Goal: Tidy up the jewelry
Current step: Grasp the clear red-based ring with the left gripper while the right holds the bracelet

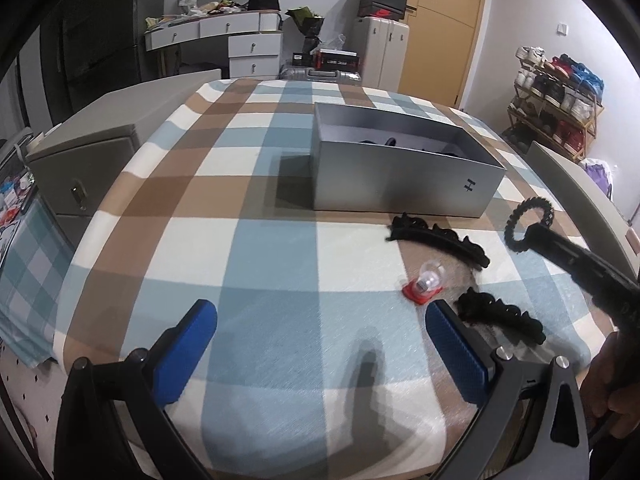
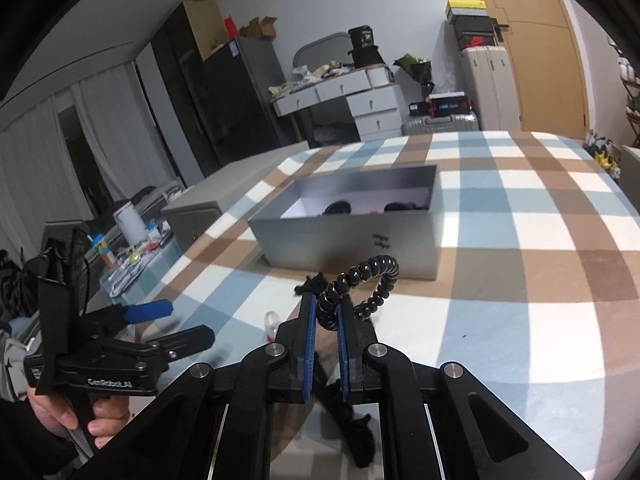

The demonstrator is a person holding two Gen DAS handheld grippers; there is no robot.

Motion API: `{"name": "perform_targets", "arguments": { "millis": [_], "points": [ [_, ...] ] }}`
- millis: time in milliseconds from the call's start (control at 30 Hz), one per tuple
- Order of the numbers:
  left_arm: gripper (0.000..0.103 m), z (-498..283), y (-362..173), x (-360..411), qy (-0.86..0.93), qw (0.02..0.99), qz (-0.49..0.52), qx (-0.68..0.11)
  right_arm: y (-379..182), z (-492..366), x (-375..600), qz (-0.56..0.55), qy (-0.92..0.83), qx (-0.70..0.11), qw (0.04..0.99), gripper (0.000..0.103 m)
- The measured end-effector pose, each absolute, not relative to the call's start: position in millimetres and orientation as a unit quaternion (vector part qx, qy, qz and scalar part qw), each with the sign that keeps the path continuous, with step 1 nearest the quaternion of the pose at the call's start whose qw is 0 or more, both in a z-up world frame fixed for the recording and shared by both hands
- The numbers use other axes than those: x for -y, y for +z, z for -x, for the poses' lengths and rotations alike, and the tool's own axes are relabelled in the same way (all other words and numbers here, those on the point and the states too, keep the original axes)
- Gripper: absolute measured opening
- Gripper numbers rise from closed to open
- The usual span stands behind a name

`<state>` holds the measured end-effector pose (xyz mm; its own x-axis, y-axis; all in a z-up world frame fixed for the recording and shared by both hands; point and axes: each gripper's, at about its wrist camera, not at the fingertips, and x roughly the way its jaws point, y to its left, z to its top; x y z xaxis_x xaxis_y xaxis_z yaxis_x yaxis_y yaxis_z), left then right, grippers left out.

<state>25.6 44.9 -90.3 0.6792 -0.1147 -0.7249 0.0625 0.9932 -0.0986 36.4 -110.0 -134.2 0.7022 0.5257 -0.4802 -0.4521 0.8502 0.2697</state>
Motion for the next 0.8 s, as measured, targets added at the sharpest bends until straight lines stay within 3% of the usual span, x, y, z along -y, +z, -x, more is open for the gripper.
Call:
{"name": "perform_targets", "arguments": {
  "millis": [300, 467, 700, 800],
  "points": [
    [0.099, -40, -85, -25, -0.089, 0.913, 0.024, -0.398, -128, -37, 137, -0.089, 0.253, -0.258, 0.928, 0.009],
    [0.086, -44, -85, -13, -0.116, 0.906, 0.015, -0.407, -133, -40, 145, -0.104, 0.244, -0.258, 0.929, 0.009],
    [0.050, -49, -89, 0, -0.151, 0.891, 0.008, -0.428, -134, -39, 149, -0.112, 0.244, -0.254, 0.929, 0.009],
    [0.046, -50, -90, 3, -0.156, 0.887, 0.005, -0.435, -132, -37, 147, -0.108, 0.245, -0.252, 0.930, 0.009]
  ]
}}
